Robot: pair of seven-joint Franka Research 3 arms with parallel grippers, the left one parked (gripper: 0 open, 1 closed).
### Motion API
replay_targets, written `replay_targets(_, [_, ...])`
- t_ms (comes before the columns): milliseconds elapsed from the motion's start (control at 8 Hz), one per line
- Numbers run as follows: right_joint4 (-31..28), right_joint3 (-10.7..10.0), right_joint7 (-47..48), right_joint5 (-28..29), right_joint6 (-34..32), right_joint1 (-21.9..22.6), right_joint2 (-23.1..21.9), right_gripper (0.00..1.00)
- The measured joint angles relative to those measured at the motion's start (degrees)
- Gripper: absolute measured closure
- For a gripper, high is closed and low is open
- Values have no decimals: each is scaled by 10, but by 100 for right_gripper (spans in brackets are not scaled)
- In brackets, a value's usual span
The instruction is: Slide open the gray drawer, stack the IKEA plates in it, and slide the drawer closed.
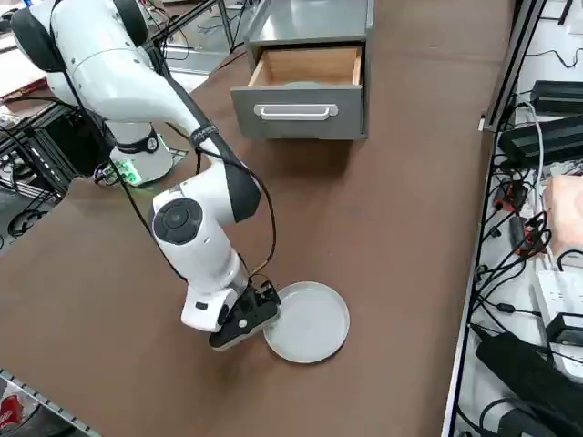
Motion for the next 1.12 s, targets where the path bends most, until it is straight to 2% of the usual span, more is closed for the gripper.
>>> replay_targets(375, [0,1,1,12,23,0,11,29])
replay_targets(500, [0,1,2,14,25,0,13,37])
replay_targets(750, [0,3,2,17,25,0,16,43])
replay_targets(875, [0,2,2,17,26,-1,19,50])
replay_targets(1000, [2,3,1,17,26,-1,18,75])
replay_targets(1125, [5,3,0,17,26,-1,18,90])
